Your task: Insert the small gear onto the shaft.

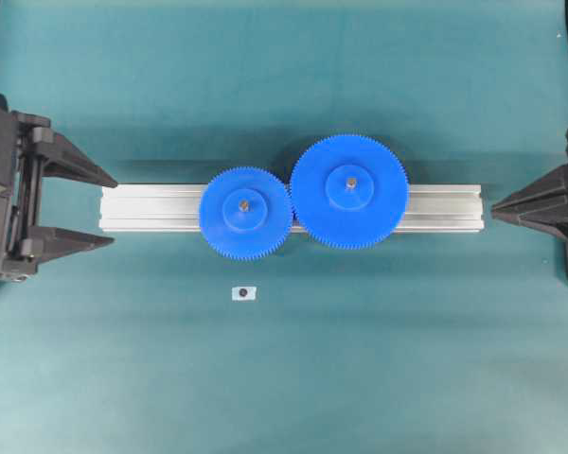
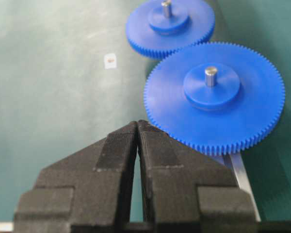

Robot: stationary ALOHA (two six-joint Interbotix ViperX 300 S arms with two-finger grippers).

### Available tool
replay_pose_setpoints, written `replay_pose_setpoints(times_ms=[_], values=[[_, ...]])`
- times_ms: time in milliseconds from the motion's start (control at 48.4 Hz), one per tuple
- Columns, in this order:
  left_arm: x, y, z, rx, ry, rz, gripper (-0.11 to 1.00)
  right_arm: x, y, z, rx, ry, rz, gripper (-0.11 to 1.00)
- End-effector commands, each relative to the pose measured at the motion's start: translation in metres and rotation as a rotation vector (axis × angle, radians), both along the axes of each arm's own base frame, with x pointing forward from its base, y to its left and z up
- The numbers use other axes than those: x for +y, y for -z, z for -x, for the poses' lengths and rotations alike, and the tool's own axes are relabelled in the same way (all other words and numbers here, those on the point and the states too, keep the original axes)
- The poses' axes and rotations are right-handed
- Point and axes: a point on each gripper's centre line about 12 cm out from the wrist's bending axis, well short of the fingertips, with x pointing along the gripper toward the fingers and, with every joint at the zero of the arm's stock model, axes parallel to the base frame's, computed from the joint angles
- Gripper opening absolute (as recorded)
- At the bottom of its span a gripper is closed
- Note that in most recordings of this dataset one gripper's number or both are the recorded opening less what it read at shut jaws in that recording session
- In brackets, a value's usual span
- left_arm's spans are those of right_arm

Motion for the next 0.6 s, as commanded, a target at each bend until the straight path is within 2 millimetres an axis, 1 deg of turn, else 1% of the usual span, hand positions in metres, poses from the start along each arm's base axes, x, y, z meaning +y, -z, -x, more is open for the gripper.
replay_pose_setpoints(times_ms=[0,579], values=[[-0.0006,-0.0057,0.0,-0.025,0.002,0.002,0.83,-0.0001,-0.0045,-0.0018,-0.014,0.002,-0.006,0.11],[-0.0006,-0.0037,0.003,-0.023,0.002,0.001,0.83,-0.0004,-0.0031,-0.0016,-0.014,0.004,-0.004,0.11]])
